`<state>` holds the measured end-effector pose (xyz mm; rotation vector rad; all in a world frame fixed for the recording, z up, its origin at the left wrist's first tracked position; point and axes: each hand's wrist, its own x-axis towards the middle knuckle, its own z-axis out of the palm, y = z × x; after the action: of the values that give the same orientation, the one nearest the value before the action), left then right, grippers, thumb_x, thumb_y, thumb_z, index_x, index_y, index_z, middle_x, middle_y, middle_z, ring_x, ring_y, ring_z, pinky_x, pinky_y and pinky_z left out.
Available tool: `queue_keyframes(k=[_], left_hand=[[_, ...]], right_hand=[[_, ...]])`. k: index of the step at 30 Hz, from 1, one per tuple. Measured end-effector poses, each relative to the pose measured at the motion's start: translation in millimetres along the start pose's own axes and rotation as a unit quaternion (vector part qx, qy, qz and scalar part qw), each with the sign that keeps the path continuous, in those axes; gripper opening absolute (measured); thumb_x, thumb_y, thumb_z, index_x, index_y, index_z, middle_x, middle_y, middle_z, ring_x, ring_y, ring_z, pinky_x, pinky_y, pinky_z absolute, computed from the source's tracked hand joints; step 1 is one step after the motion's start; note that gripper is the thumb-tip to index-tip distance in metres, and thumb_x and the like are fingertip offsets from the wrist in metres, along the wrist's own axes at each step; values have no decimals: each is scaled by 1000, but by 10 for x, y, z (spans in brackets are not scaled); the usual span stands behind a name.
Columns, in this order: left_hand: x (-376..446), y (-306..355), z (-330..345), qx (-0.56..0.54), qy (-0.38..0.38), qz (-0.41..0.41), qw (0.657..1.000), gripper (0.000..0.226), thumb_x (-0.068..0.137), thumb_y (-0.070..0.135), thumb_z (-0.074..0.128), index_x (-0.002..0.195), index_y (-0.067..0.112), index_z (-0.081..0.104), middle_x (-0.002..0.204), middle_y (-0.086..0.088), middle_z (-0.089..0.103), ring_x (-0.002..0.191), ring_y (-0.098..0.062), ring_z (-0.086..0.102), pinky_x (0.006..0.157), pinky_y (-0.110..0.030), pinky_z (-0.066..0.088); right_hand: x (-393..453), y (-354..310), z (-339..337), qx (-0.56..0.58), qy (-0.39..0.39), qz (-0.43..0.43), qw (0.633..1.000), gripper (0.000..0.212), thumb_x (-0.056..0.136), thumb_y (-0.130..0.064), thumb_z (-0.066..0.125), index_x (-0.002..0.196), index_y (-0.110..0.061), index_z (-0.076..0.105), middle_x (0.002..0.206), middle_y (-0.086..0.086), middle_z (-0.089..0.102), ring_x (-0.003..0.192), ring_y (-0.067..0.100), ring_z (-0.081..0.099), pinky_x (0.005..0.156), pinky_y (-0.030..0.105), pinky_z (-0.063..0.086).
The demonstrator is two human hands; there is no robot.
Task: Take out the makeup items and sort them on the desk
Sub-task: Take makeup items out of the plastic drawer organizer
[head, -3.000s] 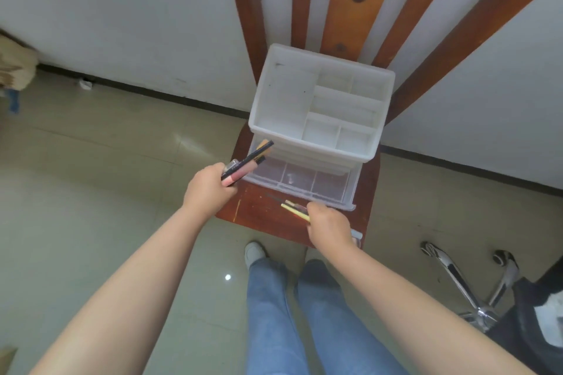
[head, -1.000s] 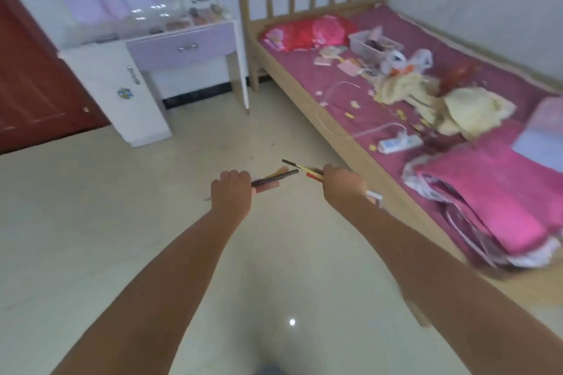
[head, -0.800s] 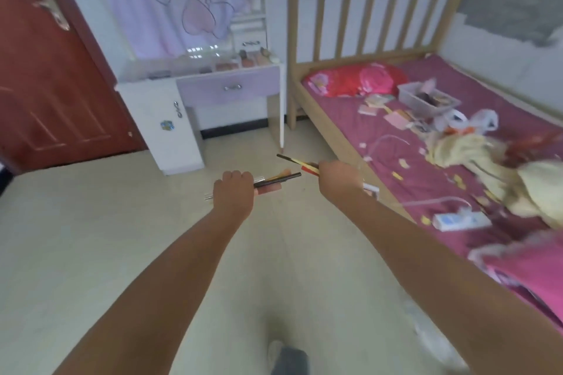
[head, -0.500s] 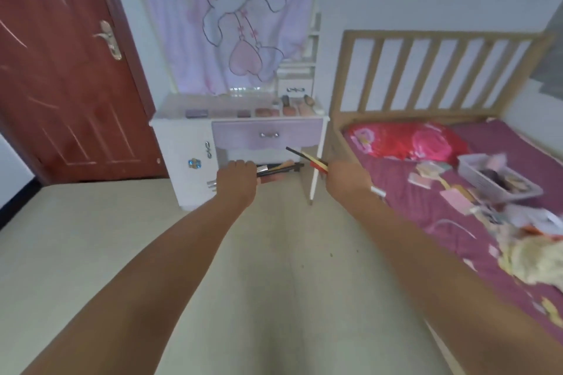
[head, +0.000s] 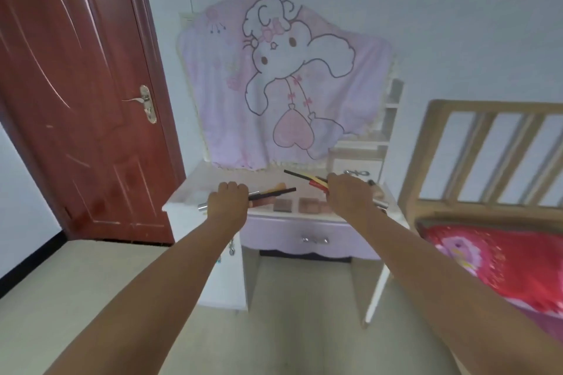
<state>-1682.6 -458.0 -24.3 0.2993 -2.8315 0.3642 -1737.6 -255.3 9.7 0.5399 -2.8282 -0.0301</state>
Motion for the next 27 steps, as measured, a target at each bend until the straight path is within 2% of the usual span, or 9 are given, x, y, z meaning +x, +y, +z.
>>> queue_keyframes(k=[5,7,10,13,16,18,20,23,27], left_hand=[[1233,-271,389,14,48,-14,999,24,78,16,65,99,7,58,97,-7,62,91,-22,60,72,-28,48],[1757,-342,660,18,7,2,1000,23,80,11,61,102,6,57,99,-8,62,93,-23,60,74,-28,47],[2560,-493,1036,30,50,57,997,34,31,14,87,55,13,62,50,-1,57,46,-16,58,44,-18,43],[3344,-626,1551,4,46,92,995,37,21,12,85,44,14,56,41,1,50,36,-15,50,38,-14,37],[3962,-584,1890,4,12,124,992,37,21,11,84,46,15,56,42,1,51,37,-15,51,38,-15,37],[4322,-480,2256,-34,-23,152,987,40,17,11,84,46,15,56,43,1,52,38,-15,52,37,-17,39],[4568,-347,2506,-10,-77,169,983,38,28,14,87,57,13,62,55,-2,60,51,-18,60,46,-22,47],[4847,-150,3042,-28,-177,177,968,28,89,8,48,116,4,49,119,-15,54,113,-29,51,91,-36,43],[5051,45,3624,-27,-269,205,941,33,94,5,36,127,5,37,130,-12,44,122,-28,41,97,-35,36]], right_hand=[[1420,-124,579,-26,-8,-49,998,21,94,-8,35,111,-6,48,74,2,48,93,25,61,59,25,36],[1975,-196,867,-36,-1,-54,998,22,94,-8,34,112,-6,46,83,3,54,92,24,62,59,24,35],[2763,-318,1283,-40,-5,-41,998,23,95,-9,33,115,-6,45,99,7,58,93,25,62,65,26,40],[3469,-398,1619,-33,-21,-18,999,21,94,-10,35,113,-7,45,104,8,59,90,24,62,66,27,38],[4034,-386,1945,-50,-35,-2,998,16,88,-16,51,102,-6,52,91,8,62,76,22,65,58,24,38],[4334,-360,2202,-58,-54,-10,997,28,54,-22,82,69,-10,61,57,3,59,41,16,57,40,15,34],[4569,-302,2561,-68,-85,0,994,34,38,-25,88,55,-16,59,43,-2,53,29,12,49,34,12,28],[4841,-171,3143,-40,-153,26,987,18,82,-25,62,94,-13,59,84,4,65,71,20,67,56,24,45],[5134,-88,3756,16,-231,25,972,23,95,-19,38,114,-10,46,111,7,58,99,25,61,78,31,47]])
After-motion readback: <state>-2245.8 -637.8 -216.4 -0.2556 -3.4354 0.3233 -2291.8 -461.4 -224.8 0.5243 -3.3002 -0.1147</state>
